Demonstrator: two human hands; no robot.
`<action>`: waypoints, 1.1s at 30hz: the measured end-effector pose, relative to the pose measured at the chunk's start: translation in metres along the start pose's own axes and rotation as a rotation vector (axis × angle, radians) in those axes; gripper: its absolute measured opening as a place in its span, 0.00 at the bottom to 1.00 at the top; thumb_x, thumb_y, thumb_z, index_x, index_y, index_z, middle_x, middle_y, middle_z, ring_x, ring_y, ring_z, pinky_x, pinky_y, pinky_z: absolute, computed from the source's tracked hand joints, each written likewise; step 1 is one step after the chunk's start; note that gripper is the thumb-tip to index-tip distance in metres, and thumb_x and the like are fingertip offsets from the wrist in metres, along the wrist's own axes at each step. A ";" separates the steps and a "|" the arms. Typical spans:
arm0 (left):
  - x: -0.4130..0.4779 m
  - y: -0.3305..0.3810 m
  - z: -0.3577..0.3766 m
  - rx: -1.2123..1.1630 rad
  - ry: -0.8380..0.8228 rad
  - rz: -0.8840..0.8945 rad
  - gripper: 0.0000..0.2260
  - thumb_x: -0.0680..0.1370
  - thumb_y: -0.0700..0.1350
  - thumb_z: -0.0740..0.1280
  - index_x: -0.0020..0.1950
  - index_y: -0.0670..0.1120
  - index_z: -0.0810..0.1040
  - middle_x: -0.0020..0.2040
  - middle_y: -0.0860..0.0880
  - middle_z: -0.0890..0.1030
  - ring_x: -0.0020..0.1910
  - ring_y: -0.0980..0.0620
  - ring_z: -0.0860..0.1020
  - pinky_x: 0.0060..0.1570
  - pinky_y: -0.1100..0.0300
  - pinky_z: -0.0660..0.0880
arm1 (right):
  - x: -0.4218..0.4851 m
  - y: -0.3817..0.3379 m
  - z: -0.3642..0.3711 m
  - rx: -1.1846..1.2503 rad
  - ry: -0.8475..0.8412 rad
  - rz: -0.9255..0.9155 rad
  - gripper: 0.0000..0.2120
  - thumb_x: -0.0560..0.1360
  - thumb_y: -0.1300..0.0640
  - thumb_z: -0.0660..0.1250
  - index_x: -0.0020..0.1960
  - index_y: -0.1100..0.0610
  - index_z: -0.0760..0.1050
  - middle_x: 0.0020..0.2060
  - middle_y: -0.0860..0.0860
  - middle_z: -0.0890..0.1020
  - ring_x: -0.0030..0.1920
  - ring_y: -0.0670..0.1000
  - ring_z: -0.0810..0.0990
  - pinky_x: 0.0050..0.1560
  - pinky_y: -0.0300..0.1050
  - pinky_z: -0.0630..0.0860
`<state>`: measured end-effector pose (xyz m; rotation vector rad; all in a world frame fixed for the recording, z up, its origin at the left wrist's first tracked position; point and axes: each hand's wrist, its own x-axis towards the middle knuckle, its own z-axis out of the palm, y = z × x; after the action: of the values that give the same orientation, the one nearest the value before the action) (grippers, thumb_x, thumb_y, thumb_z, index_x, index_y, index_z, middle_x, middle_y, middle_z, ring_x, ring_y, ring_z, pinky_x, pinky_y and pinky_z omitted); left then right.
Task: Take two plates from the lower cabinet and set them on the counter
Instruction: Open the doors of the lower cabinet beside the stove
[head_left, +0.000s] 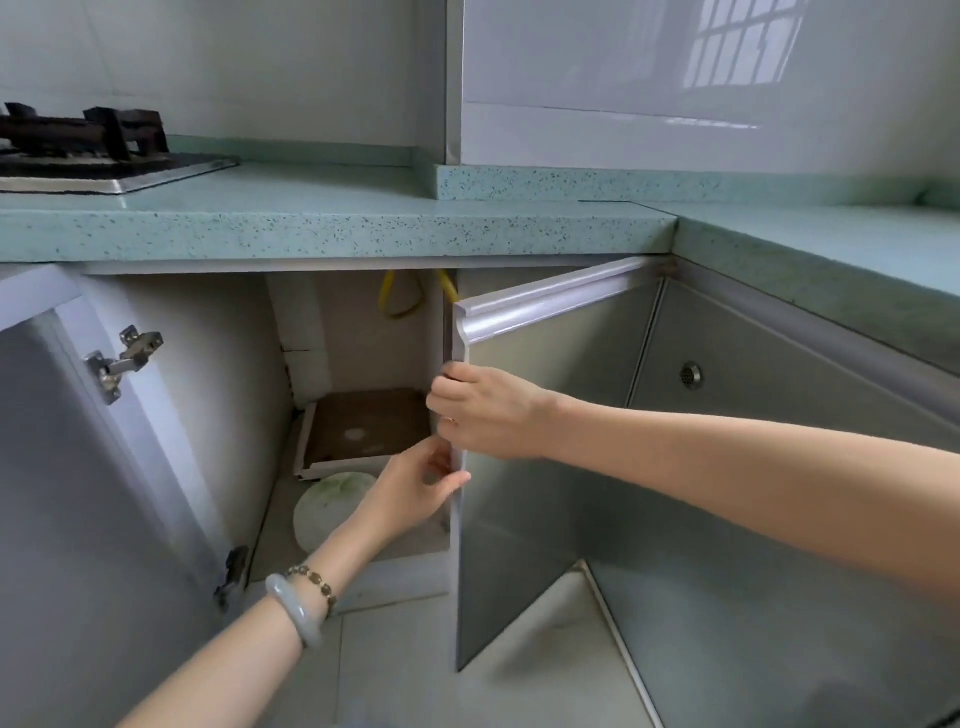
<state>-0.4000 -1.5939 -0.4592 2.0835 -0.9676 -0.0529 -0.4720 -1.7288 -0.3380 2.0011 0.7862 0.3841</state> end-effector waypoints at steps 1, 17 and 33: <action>-0.006 0.010 0.002 0.034 -0.039 0.022 0.09 0.74 0.51 0.71 0.41 0.59 0.71 0.37 0.61 0.78 0.39 0.62 0.79 0.38 0.72 0.71 | -0.011 -0.002 -0.004 0.008 0.017 -0.024 0.04 0.74 0.52 0.69 0.47 0.48 0.82 0.49 0.47 0.82 0.53 0.48 0.78 0.59 0.42 0.73; -0.034 0.142 0.119 -0.101 -0.441 0.259 0.07 0.76 0.49 0.70 0.53 0.59 0.78 0.47 0.63 0.82 0.45 0.65 0.80 0.49 0.71 0.75 | -0.176 -0.006 -0.089 0.189 -0.556 -0.246 0.10 0.75 0.56 0.67 0.56 0.55 0.78 0.54 0.51 0.78 0.57 0.52 0.73 0.58 0.45 0.72; -0.016 0.202 0.198 -0.183 -0.486 0.453 0.16 0.75 0.48 0.71 0.61 0.47 0.75 0.58 0.52 0.81 0.54 0.57 0.80 0.52 0.69 0.75 | -0.276 0.000 -0.096 0.207 -0.955 -0.041 0.14 0.76 0.61 0.56 0.54 0.60 0.79 0.52 0.55 0.81 0.58 0.58 0.75 0.65 0.51 0.67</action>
<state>-0.6055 -1.7889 -0.4554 1.6698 -1.6424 -0.4102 -0.7312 -1.8497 -0.2768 2.0262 0.2504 -0.6744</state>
